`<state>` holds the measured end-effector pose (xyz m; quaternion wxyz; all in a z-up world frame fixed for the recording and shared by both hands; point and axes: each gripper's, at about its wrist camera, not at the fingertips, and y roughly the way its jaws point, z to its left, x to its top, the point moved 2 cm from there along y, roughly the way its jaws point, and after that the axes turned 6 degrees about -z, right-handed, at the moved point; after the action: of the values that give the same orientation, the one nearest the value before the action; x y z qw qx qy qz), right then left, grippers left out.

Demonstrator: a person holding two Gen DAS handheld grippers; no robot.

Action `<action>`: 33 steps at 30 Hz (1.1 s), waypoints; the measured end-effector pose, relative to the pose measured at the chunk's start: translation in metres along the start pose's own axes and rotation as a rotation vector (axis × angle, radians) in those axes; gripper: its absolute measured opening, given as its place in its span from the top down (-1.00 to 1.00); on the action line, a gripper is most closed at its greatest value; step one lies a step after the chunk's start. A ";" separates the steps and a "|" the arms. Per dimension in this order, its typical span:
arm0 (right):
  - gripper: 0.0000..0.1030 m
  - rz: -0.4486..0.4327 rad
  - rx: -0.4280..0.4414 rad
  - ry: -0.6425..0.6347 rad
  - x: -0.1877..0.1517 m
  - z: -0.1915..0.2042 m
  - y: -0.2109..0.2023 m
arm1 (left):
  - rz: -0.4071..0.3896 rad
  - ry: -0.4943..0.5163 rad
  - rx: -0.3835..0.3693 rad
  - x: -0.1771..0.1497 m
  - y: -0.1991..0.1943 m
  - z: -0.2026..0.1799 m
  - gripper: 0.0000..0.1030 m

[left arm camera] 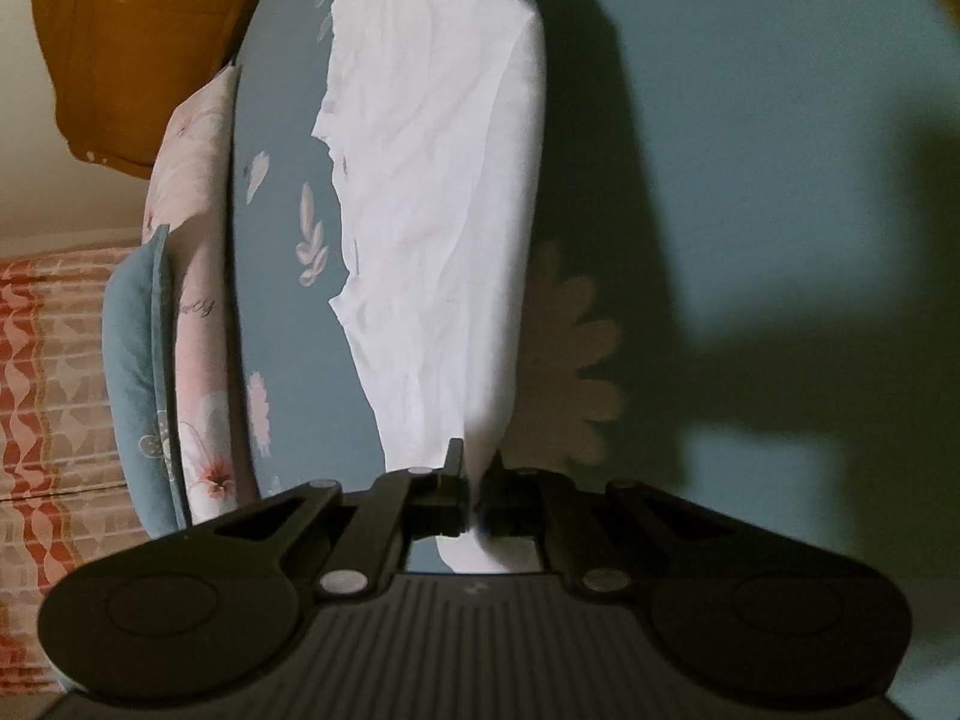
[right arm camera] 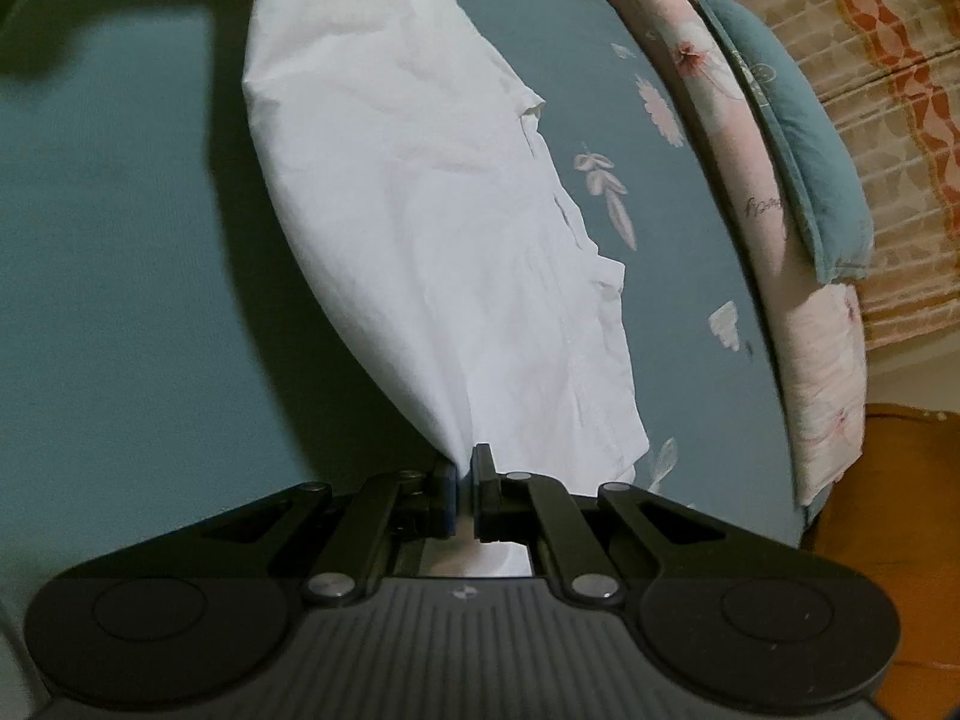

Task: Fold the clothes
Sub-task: 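Fold the gripped side edge over the shirt with both tools, then open both tools to release the folded side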

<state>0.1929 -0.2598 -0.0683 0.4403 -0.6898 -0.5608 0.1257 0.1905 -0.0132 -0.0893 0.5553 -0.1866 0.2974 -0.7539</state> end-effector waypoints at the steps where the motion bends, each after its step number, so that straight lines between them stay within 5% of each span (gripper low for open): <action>1: 0.91 0.000 0.011 0.005 -0.001 0.006 -0.008 | -0.002 -0.006 -0.010 0.001 -0.009 -0.005 0.97; 9: 0.85 0.021 0.097 0.042 -0.014 0.062 -0.050 | 0.029 -0.045 -0.115 0.009 -0.054 -0.049 0.82; 15: 0.58 0.039 0.105 0.065 -0.022 0.075 -0.075 | 0.080 -0.061 -0.130 -0.004 -0.084 -0.054 0.77; 18: 0.47 0.022 0.102 0.126 -0.024 0.064 -0.088 | 0.099 -0.149 -0.116 -0.013 -0.093 -0.038 0.76; 22: 0.37 -0.033 0.118 0.331 -0.026 0.036 -0.088 | 0.057 -0.411 -0.132 -0.009 -0.083 -0.003 0.71; 28: 0.37 -0.057 0.260 0.678 -0.033 0.030 -0.035 | -0.014 -0.800 -0.221 0.005 -0.026 0.016 0.53; 30: 0.37 0.002 0.281 0.746 -0.048 0.038 -0.015 | -0.010 -0.875 -0.267 0.004 -0.012 0.005 0.53; 33: 0.29 0.052 0.243 0.772 -0.074 0.045 -0.011 | 0.043 -0.851 -0.254 -0.004 -0.001 -0.016 0.51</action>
<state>0.1308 -0.3045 -0.1100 0.6938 -0.6430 -0.3176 -0.0660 0.1816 -0.0050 -0.1005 0.6166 -0.5406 0.1365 -0.5558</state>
